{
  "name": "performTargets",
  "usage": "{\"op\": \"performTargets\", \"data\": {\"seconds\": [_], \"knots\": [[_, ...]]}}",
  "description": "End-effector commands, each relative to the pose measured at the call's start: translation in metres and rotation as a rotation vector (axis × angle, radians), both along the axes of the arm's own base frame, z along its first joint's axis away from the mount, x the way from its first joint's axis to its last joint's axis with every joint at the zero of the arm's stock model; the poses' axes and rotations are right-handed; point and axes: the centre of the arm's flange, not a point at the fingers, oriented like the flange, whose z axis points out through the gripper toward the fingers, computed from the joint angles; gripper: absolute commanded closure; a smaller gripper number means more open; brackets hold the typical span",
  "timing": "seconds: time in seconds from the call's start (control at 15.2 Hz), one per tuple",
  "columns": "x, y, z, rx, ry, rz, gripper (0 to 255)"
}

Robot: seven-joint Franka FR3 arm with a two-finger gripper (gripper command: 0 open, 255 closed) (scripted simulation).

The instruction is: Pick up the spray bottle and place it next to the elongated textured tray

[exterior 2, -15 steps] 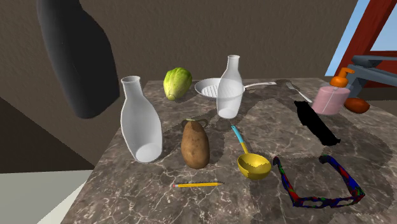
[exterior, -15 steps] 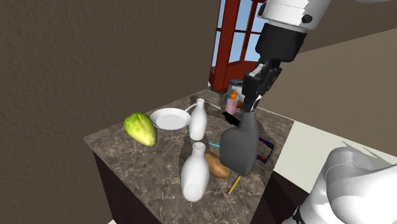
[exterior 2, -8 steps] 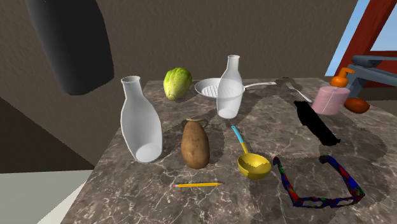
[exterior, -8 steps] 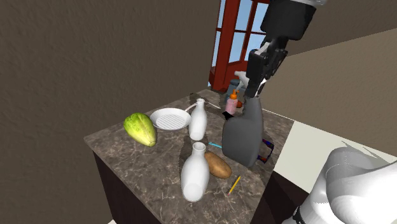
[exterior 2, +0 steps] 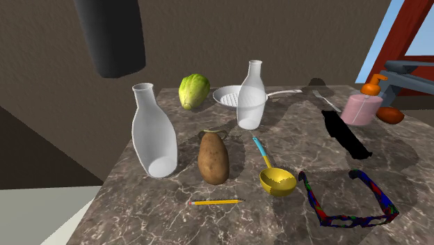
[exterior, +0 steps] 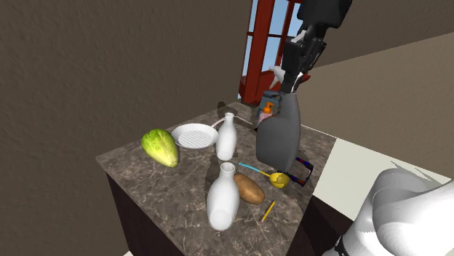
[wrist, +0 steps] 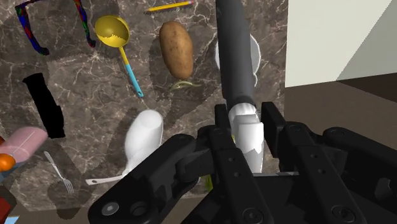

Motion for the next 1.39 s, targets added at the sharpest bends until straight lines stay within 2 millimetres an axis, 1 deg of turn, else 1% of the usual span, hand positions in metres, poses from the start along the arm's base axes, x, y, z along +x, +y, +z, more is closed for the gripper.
{"op": "performTargets", "data": {"seconds": [0.0, 1.32], "knots": [[0.016, -0.020, 0.000, 0.000, 0.000, 0.001, 255], [0.183, -0.225, 0.001, 0.000, 0.000, 0.001, 255]]}}
